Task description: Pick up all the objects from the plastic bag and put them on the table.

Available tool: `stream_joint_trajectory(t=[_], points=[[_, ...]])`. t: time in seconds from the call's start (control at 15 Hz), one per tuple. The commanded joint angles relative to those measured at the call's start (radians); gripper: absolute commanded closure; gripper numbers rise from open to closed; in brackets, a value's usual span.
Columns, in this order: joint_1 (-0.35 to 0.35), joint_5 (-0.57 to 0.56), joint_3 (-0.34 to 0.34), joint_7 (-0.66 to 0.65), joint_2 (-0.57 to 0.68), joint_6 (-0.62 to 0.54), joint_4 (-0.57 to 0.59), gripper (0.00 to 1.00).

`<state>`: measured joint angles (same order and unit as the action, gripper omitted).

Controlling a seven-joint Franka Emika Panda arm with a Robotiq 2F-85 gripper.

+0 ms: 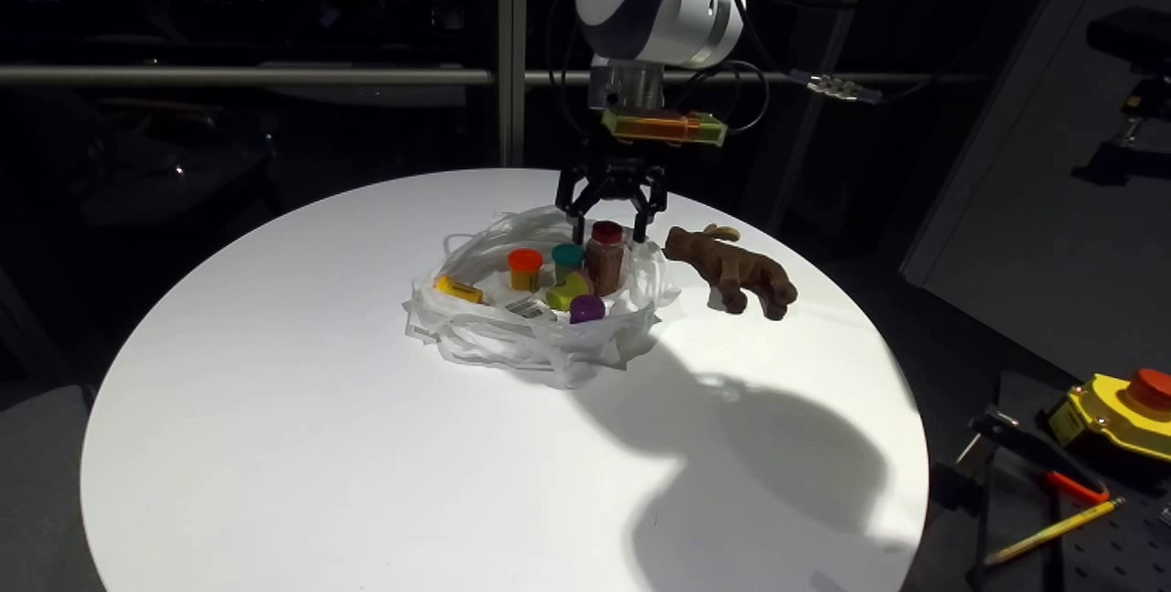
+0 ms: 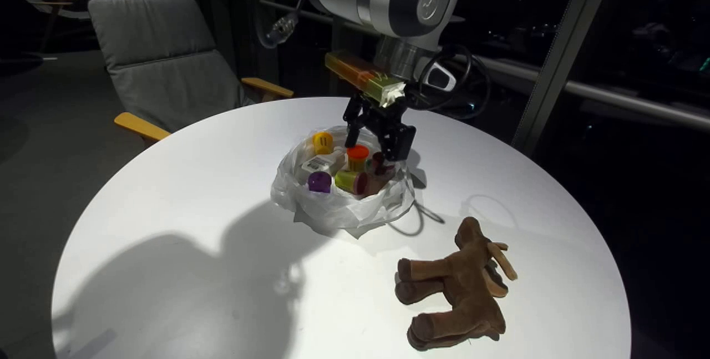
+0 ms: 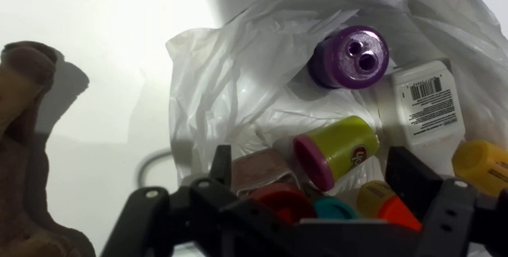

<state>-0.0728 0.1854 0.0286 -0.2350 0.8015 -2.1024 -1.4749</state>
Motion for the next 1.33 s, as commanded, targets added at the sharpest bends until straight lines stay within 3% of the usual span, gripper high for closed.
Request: stream_joint_trajectory(t=[0.0,0.53,1.2,1.27], points=[[-0.007,-0.014,-0.004,0.065,0.055,0.058,0.088,0.00],[0.033,-0.148,0.027,0.117,0.079,0.003,0.114,0.00],[0.032,-0.164,0.010,0.186,0.076,-0.027,0.116,0.00],[0.036,-0.172,0.015,0.188,0.076,-0.041,0.114,0.04]])
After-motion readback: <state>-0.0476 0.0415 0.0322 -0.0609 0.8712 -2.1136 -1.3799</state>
